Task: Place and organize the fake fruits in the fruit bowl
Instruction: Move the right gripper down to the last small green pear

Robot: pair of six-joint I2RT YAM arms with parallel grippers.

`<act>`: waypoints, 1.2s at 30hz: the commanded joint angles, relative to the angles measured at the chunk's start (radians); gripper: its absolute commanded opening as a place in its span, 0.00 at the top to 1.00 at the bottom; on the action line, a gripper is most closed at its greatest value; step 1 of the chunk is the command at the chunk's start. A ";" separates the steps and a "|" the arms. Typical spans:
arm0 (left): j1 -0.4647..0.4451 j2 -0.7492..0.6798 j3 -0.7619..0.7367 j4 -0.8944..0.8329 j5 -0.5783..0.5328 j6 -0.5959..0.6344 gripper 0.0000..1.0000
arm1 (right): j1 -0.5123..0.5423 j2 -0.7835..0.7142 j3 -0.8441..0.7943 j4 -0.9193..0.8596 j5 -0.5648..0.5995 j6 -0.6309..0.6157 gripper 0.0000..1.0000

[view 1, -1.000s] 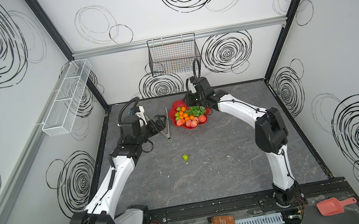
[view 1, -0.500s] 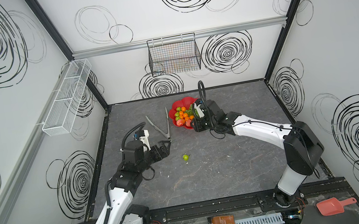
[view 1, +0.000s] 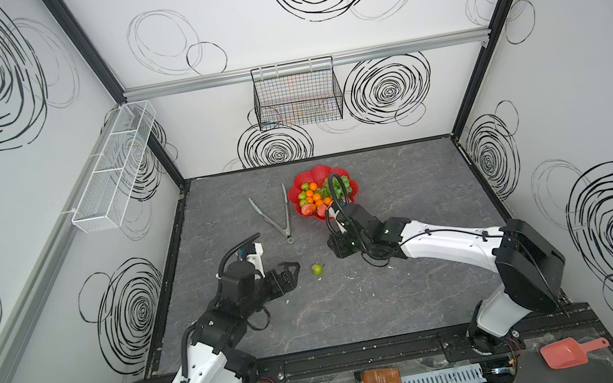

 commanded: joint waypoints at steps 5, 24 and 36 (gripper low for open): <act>-0.002 -0.063 -0.035 -0.010 -0.017 -0.072 0.04 | 0.079 0.037 0.009 -0.021 0.032 0.089 0.48; 0.102 -0.086 -0.063 -0.011 0.006 -0.095 0.04 | 0.127 0.306 0.203 -0.076 0.032 0.092 0.44; 0.111 -0.069 -0.073 0.015 0.023 -0.090 0.04 | 0.124 0.450 0.348 -0.150 0.022 0.005 0.45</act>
